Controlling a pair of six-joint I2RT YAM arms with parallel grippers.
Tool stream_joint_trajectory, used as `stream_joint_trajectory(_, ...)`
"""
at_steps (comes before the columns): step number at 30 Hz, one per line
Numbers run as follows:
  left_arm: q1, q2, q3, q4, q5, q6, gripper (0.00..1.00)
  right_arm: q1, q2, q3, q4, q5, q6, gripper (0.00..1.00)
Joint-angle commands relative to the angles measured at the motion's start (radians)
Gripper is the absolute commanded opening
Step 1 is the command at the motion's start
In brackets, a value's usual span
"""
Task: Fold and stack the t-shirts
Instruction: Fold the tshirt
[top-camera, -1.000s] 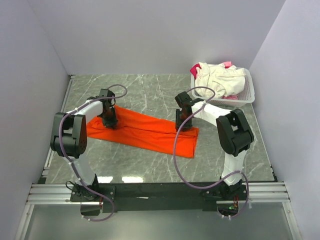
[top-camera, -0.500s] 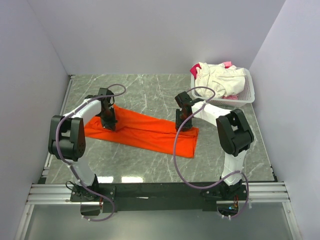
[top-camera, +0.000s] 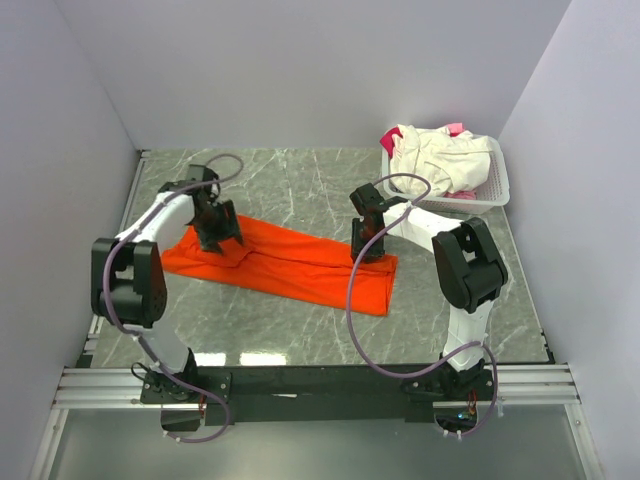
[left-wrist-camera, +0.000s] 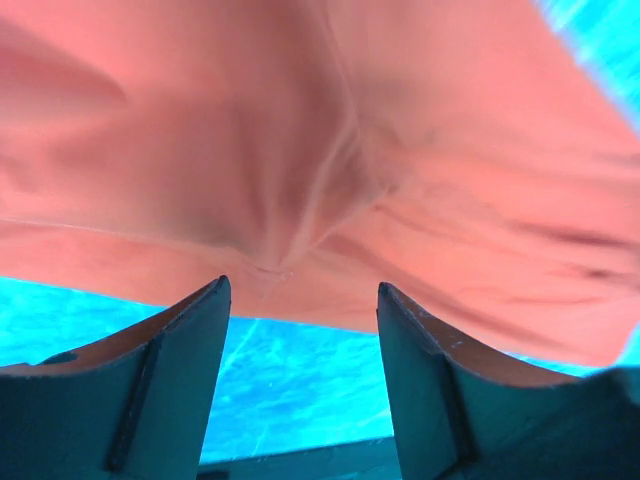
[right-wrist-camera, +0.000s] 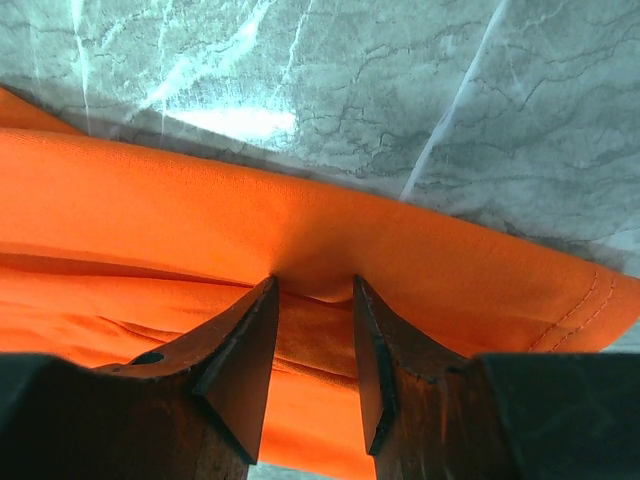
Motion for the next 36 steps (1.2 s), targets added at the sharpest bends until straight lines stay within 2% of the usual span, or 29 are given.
stream_joint_trajectory(1, 0.080, -0.097, 0.053, 0.044, 0.047, -0.005, 0.66, -0.005, -0.013, -0.003, -0.001, 0.021, 0.002, 0.43)
stream_joint_trajectory(4, 0.219, -0.131, 0.004, 0.082, 0.061, 0.032, 0.63, -0.003, -0.013, -0.002, 0.002, 0.024, 0.001, 0.43)
stream_joint_trajectory(11, 0.327, -0.087, -0.056, 0.097, 0.024, 0.130, 0.56, -0.015, -0.007, 0.013, -0.009, 0.024, -0.013, 0.43)
stream_joint_trajectory(16, 0.331, -0.028, -0.059, 0.140, -0.005, 0.124, 0.52, -0.025, -0.007, 0.023, -0.015, 0.024, -0.016, 0.43)
stream_joint_trajectory(26, 0.331, 0.035, -0.045, 0.157, -0.151, 0.123, 0.42, -0.032, 0.002, 0.027, -0.026, 0.024, -0.022, 0.43)
stream_joint_trajectory(36, 0.331, 0.094, -0.033, 0.193, -0.134, 0.124, 0.41, -0.034, 0.014, 0.027, -0.024, 0.018, -0.015, 0.43)
